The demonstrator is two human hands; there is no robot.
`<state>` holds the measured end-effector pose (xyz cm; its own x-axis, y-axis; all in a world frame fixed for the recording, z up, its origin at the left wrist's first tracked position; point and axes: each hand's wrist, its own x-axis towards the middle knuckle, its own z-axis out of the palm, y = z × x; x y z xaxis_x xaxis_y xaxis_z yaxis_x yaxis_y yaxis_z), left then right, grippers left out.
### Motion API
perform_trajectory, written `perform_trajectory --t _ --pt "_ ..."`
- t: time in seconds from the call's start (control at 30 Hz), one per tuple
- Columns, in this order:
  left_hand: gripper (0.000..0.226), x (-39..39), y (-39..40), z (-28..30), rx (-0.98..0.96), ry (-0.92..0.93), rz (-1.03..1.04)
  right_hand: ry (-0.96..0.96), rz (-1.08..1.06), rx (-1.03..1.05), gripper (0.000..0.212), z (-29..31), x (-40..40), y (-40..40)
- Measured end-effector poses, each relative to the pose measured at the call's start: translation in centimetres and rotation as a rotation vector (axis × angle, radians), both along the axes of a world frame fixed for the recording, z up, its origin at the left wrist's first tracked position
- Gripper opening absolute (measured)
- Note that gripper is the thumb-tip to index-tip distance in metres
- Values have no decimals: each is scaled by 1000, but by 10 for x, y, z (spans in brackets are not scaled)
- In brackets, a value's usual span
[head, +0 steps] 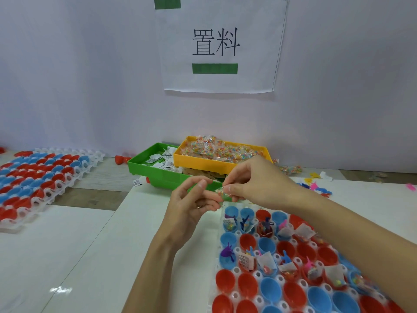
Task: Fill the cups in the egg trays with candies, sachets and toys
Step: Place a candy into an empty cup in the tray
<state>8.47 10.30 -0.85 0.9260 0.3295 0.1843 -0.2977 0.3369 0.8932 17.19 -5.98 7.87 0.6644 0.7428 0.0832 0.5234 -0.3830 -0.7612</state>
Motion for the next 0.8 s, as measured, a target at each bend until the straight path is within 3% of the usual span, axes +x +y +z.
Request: perform_trajectory --t 0.2,0.4,0.8 --pt "25 -1 7 -2 -65 -18 106 -124 249 -285 5 19 -20 -11" --pt "27 -1 6 -2 -68 -11 120 -226 328 -461 10 10 -42 -9" --pt "28 -2 6 0 -16 10 151 -330 332 -469 6 -6 -61 -2"
